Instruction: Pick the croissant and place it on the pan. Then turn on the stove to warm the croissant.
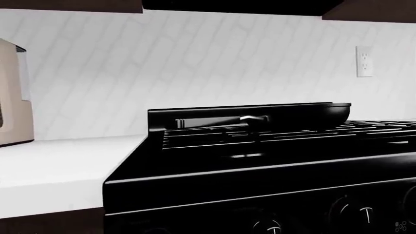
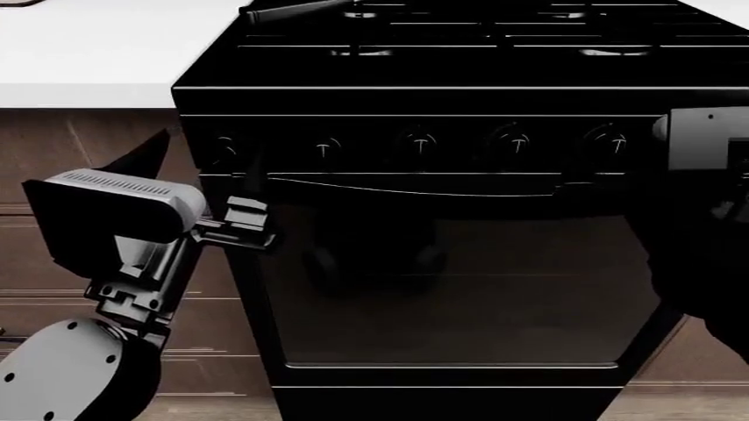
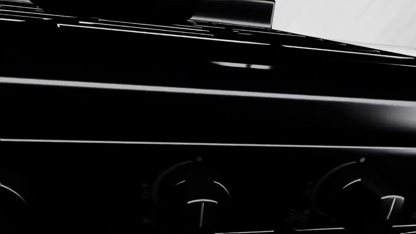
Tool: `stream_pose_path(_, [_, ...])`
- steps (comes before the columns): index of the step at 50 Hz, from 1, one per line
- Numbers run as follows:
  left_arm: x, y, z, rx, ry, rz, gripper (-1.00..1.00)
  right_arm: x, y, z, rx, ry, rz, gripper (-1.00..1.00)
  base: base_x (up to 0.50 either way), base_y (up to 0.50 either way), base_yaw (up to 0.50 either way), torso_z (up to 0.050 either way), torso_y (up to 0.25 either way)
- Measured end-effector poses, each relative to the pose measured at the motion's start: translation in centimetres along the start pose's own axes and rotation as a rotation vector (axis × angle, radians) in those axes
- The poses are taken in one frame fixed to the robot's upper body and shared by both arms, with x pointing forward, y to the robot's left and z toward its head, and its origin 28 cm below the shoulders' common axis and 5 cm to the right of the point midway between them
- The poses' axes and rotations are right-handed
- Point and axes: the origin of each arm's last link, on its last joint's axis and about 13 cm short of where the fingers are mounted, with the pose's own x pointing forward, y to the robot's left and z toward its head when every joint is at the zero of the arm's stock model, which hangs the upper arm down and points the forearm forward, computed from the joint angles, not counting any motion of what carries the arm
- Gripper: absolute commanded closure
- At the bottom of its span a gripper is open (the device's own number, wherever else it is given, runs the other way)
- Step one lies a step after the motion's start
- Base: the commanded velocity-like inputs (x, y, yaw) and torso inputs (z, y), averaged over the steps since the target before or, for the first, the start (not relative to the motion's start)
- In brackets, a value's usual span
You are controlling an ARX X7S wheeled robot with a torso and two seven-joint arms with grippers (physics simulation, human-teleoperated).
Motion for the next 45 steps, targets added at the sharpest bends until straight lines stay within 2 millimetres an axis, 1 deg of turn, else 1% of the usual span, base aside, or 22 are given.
stream_pose_path(25, [-0.01, 0.21, -0.27, -0.004, 0.005, 0.011, -1.00, 0.69, 0.13, 0.26, -0.016, 0.008, 0.002, -1.00, 0.00, 0.00, 0.00, 0.000, 0.000])
stream_pose_path(26, [-0.01, 0.22, -0.28, -0.004, 0.005, 0.011, -1.00, 0.70, 0.14, 0.26, -0.016, 0.008, 0.002, 1.00, 0.00, 0.00, 0.00, 0.000, 0.000])
stream_pose_path(33, [-0.03, 0.26, -0.31, -0.005, 0.005, 0.013, -1.00, 0.66, 0.40, 0.30, -0.013, 0.009, 0.022, 1.00, 0.00, 0.00, 0.00, 0.000, 0.000])
stream_pose_path(45, [-0.08, 0.33, -0.35, -0.005, 0.005, 0.017, -1.00, 0.65, 0.18, 0.39, -0.035, 0.008, -0.003, 1.00, 0.00, 0.00, 0.00, 0.000, 0.000])
